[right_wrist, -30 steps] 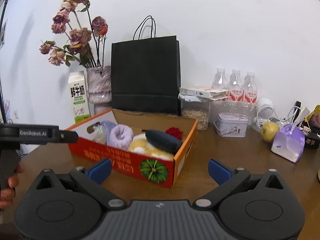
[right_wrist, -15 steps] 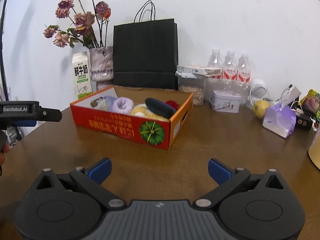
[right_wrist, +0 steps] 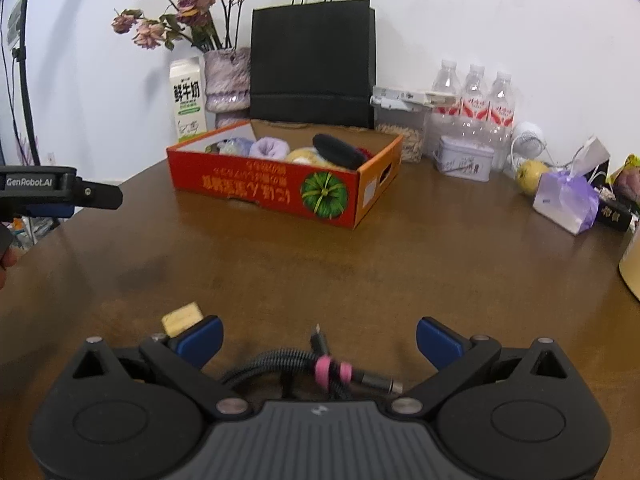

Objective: Organize objects
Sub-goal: 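Grasp the coiled braided black cable with the right gripper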

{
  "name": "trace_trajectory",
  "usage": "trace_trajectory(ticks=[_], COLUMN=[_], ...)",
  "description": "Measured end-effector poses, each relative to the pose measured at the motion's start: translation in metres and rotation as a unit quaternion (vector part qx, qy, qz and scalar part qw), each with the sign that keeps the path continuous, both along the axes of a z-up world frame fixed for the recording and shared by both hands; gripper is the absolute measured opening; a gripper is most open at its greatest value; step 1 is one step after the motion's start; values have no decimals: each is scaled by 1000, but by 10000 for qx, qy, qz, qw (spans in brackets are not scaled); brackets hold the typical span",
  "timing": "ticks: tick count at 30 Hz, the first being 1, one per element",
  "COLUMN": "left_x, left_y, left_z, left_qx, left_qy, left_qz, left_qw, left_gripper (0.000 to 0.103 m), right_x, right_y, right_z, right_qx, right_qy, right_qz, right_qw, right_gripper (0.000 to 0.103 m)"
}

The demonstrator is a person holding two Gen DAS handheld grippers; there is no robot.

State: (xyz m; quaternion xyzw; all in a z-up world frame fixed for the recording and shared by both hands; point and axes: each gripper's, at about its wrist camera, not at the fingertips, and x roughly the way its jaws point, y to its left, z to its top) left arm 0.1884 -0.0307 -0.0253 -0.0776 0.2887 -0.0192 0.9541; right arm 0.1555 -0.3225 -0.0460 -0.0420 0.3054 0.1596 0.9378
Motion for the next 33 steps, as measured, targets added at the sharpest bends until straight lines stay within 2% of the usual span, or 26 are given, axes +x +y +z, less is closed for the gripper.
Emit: trace_trajectory(ticks=[14, 21, 33], left_x=[-42, -55, -55], left_y=[-4, -13, -27], left_z=[-14, -19, -26], left_qx=[-13, 13, 17], left_qy=[229, 340, 529], left_qz=[-125, -263, -415], left_qw=[9997, 9991, 9977], left_gripper=[103, 103, 103], right_x=[-30, -30, -13], right_y=[1, 4, 14], right_z=[-17, -31, -37], right_qx=[-8, -26, -240], right_qy=[551, 796, 617], right_qz=[158, 144, 69], right_qw=[9984, 9967, 9978], right_gripper=[103, 103, 103])
